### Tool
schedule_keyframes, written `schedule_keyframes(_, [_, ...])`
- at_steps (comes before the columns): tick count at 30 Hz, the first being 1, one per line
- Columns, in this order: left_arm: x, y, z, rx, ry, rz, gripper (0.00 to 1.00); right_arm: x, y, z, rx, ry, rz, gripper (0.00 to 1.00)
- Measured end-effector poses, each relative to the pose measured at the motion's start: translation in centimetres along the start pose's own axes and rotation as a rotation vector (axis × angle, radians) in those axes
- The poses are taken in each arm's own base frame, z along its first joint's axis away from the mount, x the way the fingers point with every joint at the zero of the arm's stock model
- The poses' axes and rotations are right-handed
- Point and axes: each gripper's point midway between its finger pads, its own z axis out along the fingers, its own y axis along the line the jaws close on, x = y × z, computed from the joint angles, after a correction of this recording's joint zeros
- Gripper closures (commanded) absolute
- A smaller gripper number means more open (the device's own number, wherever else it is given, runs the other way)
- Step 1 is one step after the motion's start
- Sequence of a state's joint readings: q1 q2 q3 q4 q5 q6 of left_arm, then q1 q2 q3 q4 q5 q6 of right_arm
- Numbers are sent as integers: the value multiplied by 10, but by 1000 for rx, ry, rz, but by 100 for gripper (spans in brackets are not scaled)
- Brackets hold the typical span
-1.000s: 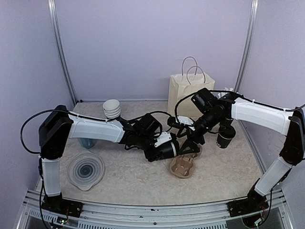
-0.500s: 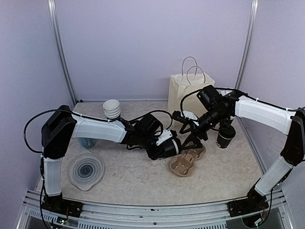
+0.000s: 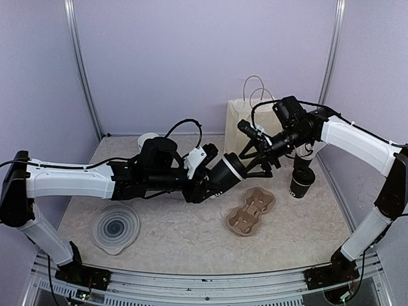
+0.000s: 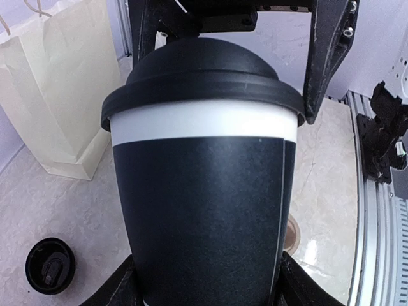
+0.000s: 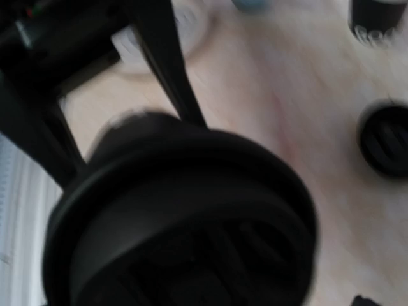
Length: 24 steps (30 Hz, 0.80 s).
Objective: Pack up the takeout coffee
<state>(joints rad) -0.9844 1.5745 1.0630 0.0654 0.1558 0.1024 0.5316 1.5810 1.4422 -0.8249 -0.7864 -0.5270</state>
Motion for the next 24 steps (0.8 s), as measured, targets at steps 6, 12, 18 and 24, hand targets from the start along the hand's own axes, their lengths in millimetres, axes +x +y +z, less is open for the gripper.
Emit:
schedule_keyframes(6, [-25,-6,-5,12,-113,-19,38,-38,10,-10,-85,-103,15,2])
schedule_keyframes(12, [-31,-15,-4,29,-142,-17,39,-43,17,-9,-143,-123,48,1])
schedule_keyframes(18, [-29,-16,-3,32,-150,-17,38,-39,19,-7,-168,-118,74,4])
schedule_keyframes(24, [-26,-17,-3,30,-156,-22,38,-34,20,-3,-189,-109,90,0])
